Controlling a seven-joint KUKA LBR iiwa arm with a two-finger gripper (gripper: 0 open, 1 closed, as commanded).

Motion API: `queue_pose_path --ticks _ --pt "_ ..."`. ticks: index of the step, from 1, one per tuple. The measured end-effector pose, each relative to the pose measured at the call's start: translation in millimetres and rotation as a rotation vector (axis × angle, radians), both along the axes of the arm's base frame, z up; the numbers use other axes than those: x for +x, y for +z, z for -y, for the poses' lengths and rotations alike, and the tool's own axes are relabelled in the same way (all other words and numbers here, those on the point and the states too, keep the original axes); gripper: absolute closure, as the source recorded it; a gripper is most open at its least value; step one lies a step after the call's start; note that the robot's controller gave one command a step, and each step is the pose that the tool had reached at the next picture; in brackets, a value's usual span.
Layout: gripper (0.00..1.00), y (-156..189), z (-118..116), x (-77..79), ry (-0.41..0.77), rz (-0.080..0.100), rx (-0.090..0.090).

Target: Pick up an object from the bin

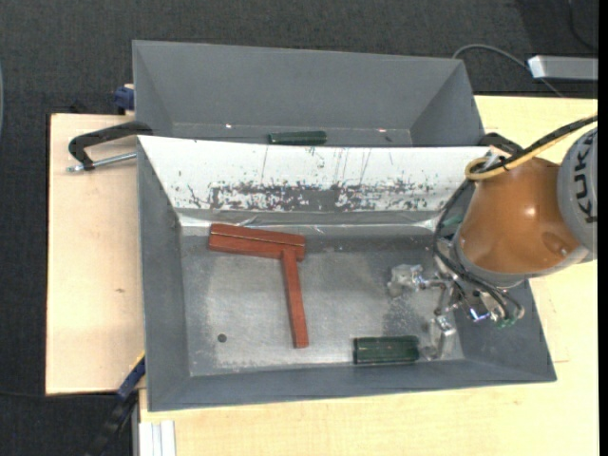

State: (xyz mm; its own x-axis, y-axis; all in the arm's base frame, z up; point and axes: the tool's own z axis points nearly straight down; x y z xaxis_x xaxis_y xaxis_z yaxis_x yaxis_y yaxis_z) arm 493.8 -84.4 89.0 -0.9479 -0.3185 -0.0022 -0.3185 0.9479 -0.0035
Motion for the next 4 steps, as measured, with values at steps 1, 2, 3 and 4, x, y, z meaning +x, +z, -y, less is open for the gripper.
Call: queue_pose_path --ticks 1,2,3,4 --pt "0.0 -6.9 -50.8 -0.6 -0.016 -0.003 0.003" --pt "1.0 -17.7 -81.1 5.7 0.11 0.0 0.004" --pt "1.0 -17.7 -81.1 5.7 0.11 0.0 0.004" --pt "1.0 -12.7 -93.6 12.9 0.099 0.0 0.003"
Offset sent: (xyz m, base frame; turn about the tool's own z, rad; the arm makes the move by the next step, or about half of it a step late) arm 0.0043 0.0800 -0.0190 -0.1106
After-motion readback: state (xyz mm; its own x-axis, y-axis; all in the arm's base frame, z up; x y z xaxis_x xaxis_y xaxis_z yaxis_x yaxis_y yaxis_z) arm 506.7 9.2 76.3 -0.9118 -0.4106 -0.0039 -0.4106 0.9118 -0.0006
